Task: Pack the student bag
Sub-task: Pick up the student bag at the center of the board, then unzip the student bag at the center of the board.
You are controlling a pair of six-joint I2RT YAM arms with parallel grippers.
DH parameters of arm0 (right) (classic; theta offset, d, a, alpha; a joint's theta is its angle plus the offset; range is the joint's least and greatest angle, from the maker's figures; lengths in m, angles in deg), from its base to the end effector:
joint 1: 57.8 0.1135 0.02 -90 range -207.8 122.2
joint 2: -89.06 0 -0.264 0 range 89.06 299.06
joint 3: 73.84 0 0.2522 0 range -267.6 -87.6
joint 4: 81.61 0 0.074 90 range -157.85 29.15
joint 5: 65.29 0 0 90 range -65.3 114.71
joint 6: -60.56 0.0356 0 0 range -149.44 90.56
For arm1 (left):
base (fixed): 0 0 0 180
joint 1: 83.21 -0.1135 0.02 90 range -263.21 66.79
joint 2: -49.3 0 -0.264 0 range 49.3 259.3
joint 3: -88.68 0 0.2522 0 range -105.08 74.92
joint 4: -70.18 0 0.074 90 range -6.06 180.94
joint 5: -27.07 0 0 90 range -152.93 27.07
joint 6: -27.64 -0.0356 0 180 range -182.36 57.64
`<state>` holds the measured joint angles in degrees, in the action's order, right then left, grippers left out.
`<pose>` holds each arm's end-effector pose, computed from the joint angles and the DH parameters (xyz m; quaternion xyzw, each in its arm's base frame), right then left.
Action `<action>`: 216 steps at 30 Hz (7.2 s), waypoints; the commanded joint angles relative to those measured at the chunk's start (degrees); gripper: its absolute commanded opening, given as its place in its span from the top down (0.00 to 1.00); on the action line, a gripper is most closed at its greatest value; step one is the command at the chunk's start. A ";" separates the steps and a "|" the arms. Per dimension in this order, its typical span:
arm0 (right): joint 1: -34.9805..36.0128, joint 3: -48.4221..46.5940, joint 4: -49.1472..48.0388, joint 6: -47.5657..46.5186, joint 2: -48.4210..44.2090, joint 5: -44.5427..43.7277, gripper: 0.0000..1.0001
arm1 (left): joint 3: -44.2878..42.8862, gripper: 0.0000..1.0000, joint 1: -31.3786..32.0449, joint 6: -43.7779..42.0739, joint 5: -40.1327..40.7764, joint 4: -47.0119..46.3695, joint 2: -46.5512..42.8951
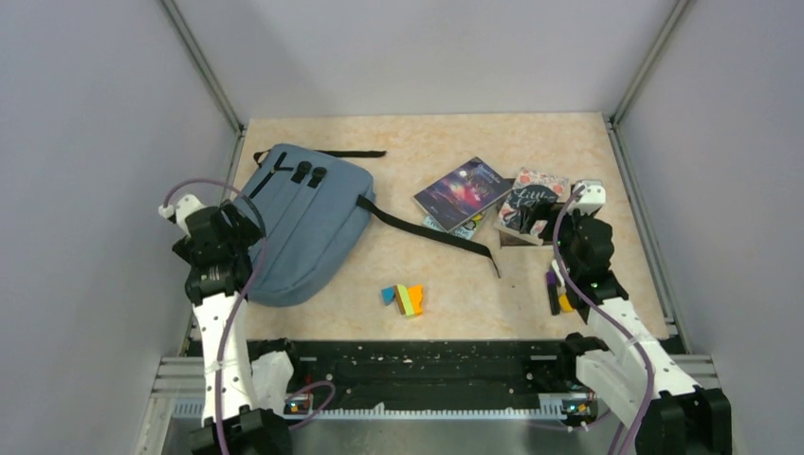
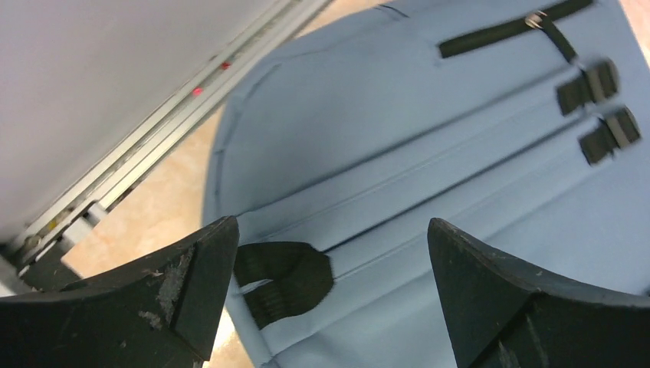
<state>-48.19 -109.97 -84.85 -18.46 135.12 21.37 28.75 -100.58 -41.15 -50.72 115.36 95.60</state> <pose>0.1916 0.0303 0.2473 0.0283 0.7466 0.0973 0.6576 0.1652 0.0596 0.3069 -0.3357 0.8019 0.0765 0.4883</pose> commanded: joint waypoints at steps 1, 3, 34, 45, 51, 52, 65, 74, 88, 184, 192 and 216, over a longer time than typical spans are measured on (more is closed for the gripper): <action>0.41 -3.48 -1.18 -0.34 0.59 1.90 0.01 | 1.94 0.02 -4.94 6.71 2.73 2.57 -1.59; 0.45 -3.76 -0.86 -0.35 0.77 2.05 0.01 | 3.59 0.02 -6.50 7.59 2.78 3.12 -2.74; 3.04 -8.58 0.11 -3.21 8.49 22.06 0.08 | 1.30 1.00 -12.82 11.78 -20.60 -7.70 -7.35; 20.87 -20.16 3.13 -10.65 17.45 16.48 0.08 | -12.74 1.00 -8.69 15.49 -28.11 -15.90 -2.10; 34.74 -25.01 -5.41 -19.06 22.92 16.08 0.08 | -11.67 1.00 0.09 7.56 -33.36 -23.53 -2.44; 37.08 -25.53 -8.11 -20.42 24.27 16.75 0.07 | -10.61 1.00 1.57 6.52 -35.64 -25.57 -2.67; 48.95 -36.24 -25.08 -33.88 44.54 17.35 0.05 | -2.08 1.00 3.08 12.19 -48.69 -40.58 -7.96; 54.09 -36.27 -30.32 -41.57 50.43 10.21 0.03 | -1.75 1.00 3.13 12.02 -47.71 -40.13 -8.49; 57.37 -32.39 -41.80 -43.34 55.31 -0.48 0.01 | -1.48 1.00 3.13 11.53 -44.74 -38.80 -9.37; 11.99 -35.61 12.60 -0.21 18.85 36.11 1.00 | -7.38 0.28 17.01 -15.07 -51.13 -10.47 2.72; 12.06 -35.42 12.51 -0.17 17.94 36.55 1.00 | -7.00 0.37 17.04 -12.93 -57.59 -12.81 4.63; 11.98 -34.93 11.07 0.00 18.04 38.04 1.00 | -6.43 0.54 17.10 -10.20 -59.06 -15.51 8.27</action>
<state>-35.75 -144.22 -67.41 -19.35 155.73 57.57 23.22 -83.64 -52.60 -107.18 103.91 104.08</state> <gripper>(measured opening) 0.044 0.459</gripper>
